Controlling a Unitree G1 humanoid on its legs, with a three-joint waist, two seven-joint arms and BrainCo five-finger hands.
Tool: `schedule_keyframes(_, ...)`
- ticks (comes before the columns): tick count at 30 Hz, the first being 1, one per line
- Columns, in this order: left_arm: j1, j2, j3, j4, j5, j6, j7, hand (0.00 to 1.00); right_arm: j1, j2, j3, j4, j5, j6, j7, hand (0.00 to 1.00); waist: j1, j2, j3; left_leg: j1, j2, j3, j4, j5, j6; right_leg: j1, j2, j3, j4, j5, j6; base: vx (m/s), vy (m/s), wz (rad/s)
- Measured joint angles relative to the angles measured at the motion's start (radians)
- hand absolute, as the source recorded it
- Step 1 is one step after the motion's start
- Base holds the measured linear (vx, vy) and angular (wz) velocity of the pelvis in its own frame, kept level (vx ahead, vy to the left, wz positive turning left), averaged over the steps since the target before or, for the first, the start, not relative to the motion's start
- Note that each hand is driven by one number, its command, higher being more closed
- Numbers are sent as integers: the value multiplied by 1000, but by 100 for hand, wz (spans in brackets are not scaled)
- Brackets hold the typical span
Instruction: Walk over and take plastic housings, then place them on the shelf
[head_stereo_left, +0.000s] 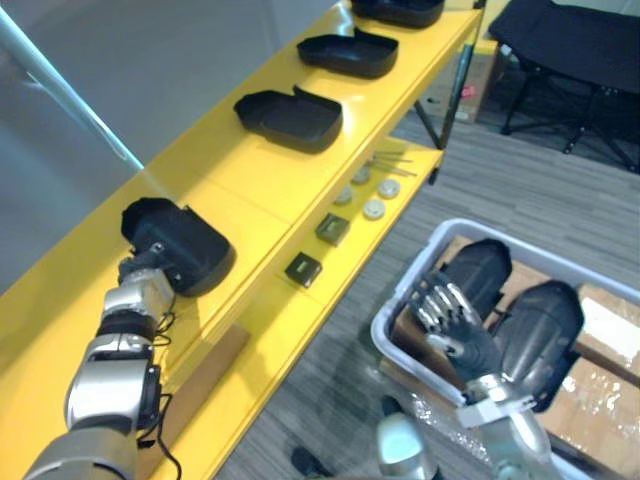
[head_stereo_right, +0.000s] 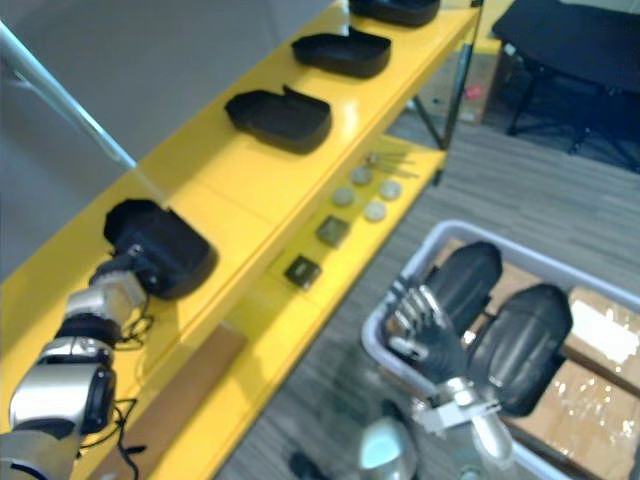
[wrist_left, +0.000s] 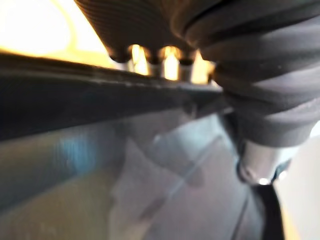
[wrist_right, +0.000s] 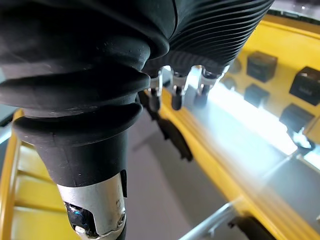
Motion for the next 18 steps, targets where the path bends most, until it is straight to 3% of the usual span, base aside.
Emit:
schedule_keyframes(6,-29,11,4,21,156,112,-1,0,-2,-4,0,0,21,4,0,0,-1,-1,-1,21,2,1,0,-1,-2,28,1,-3,-11,1,1,0,0,0)
schedule_keyframes(11,-102,98,3,35,317,242,-13,0,-3,-3,5,-4,27,7,0,0,-1,-10,-6,18,4,-2,-4,-1,-2,45,1,-12,-44,20,2,7,1,2)
schedule_keyframes(15,-140,128,2,36,361,323,-24,0,-3,-2,10,-5,35,24,-6,0,0,-21,-20,20,5,-6,-4,-1,-2,65,1,-18,-78,39,4,18,2,4)
schedule_keyframes(18,-140,128,2,36,369,353,-23,0,-3,-2,23,-5,36,32,-9,0,0,-25,-36,19,7,-6,-4,-1,-2,67,1,-18,-85,44,2,0,0,0)
